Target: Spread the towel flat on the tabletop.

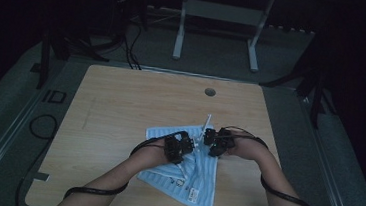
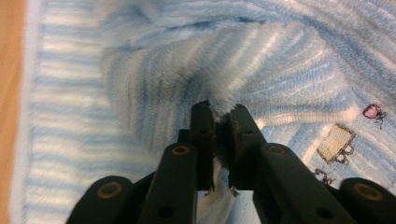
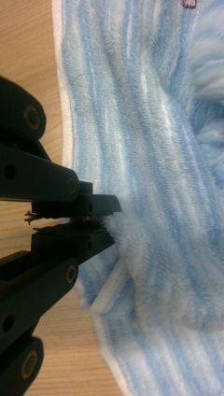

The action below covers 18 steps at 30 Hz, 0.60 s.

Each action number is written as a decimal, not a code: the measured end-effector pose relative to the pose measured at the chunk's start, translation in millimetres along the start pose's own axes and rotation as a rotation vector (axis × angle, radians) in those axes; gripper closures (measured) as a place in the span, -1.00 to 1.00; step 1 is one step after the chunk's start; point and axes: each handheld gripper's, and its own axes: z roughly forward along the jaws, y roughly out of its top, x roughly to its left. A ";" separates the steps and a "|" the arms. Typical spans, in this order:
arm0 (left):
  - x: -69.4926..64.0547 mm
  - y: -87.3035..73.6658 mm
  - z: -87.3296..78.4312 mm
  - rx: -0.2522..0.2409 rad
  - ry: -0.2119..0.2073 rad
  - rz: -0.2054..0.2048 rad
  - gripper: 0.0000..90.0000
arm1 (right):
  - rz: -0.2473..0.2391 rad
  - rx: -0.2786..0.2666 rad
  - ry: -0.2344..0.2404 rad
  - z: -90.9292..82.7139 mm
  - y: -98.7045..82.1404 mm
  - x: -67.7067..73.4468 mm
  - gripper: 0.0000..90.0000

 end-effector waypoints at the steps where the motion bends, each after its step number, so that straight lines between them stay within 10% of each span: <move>1: 0.8 -3.1 -7.5 -0.005 0.002 -0.002 0.87 | -0.002 0.001 -0.007 -1.8 -2.6 -0.7 0.89; 18: 19.4 -75.7 -59.0 -0.020 -0.012 -0.106 0.87 | 0.018 -0.021 0.015 -23.5 -41.7 9.6 0.89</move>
